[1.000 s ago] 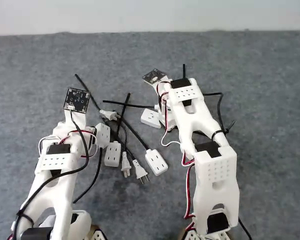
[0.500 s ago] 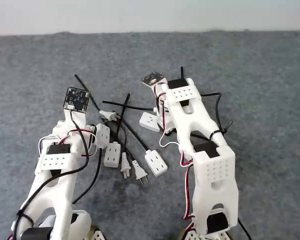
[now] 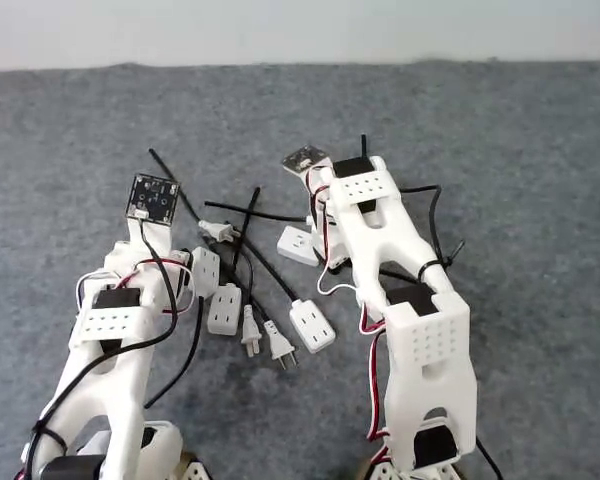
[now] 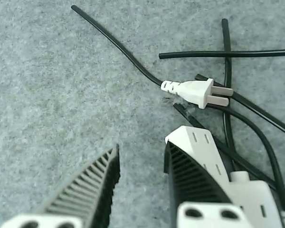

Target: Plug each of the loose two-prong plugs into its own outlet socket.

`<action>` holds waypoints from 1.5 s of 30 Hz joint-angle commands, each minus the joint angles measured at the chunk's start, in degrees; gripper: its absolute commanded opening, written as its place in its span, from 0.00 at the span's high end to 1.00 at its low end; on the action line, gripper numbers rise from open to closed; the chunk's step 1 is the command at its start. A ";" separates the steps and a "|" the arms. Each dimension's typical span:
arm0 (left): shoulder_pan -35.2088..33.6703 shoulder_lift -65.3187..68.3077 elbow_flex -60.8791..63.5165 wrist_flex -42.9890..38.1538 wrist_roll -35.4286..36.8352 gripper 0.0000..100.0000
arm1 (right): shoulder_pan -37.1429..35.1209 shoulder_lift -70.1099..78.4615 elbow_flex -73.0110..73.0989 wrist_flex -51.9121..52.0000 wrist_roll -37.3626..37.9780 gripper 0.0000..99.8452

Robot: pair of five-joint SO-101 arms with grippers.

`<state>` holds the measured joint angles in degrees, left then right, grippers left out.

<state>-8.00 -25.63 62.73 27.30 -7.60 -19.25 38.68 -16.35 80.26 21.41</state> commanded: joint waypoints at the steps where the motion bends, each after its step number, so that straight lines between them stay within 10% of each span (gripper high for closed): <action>1: 0.00 -0.44 -0.31 -1.76 -0.70 0.84 | -3.30 0.66 0.26 1.80 -0.88 0.99; 18: -0.09 -0.35 0.57 -4.04 -1.05 0.84 | 12.26 -17.80 0.88 6.64 -0.44 0.99; 45: -0.09 -0.35 1.10 -4.13 -2.55 0.84 | 5.93 -47.60 -1.32 21.76 -0.35 0.99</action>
<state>-8.09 -25.63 64.04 24.57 -9.01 -13.01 -3.16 -14.59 99.43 21.41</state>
